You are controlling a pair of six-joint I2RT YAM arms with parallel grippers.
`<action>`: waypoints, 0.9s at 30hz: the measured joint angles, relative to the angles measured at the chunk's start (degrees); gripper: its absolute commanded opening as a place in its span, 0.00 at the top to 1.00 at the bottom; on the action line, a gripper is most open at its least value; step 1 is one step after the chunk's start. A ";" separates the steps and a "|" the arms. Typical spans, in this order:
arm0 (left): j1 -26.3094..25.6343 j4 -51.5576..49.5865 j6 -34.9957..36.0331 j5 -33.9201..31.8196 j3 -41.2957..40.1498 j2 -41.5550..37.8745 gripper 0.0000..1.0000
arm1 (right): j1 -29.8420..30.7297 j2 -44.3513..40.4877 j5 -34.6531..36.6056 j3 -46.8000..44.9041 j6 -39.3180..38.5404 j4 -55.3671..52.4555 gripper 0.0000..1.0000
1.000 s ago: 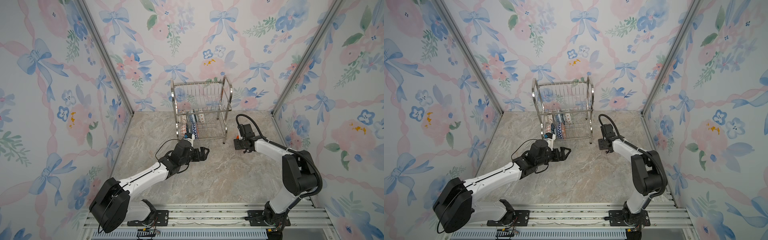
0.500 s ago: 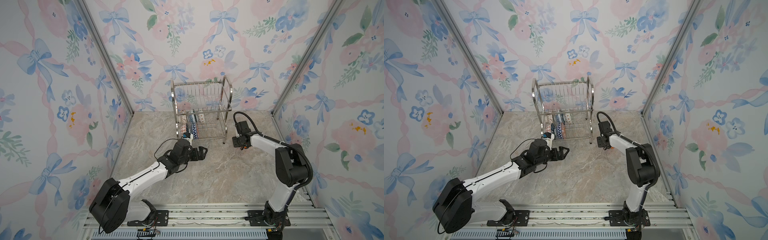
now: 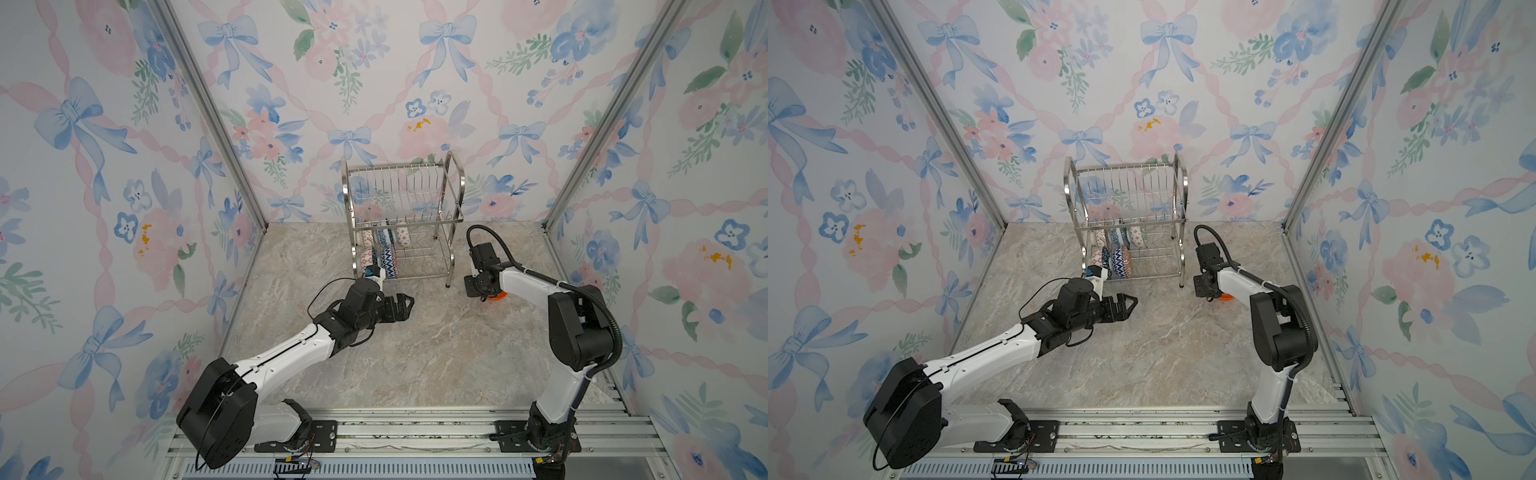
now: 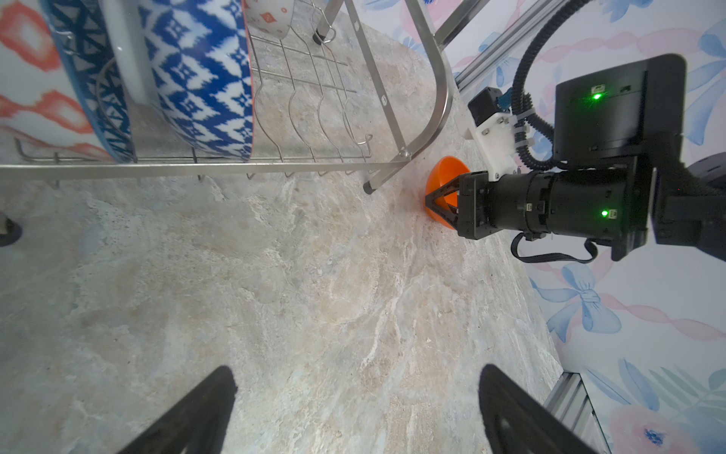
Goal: Load bowls into a dish rack
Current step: Pick up the bowl from the top-right of the table.
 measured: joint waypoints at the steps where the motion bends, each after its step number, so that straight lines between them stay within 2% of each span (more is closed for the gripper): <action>1: 0.00 -0.02 0.00 0.00 0.00 -0.11 0.02 | 0.00 -0.09 0.02 -0.02 0.02 0.00 0.89; 5: 0.22 0.02 -0.02 0.02 0.00 -0.66 0.03 | -0.02 -1.20 -0.04 -0.20 0.20 0.13 0.95; 12: 2.78 -0.85 0.04 0.96 0.00 -0.87 0.03 | 0.00 -3.54 -1.49 -2.14 1.31 0.02 1.00; 27: 7.98 -7.37 4.63 3.21 3.61 -1.29 0.03 | 0.11 -14.62 -8.92 -6.99 5.20 -2.40 1.00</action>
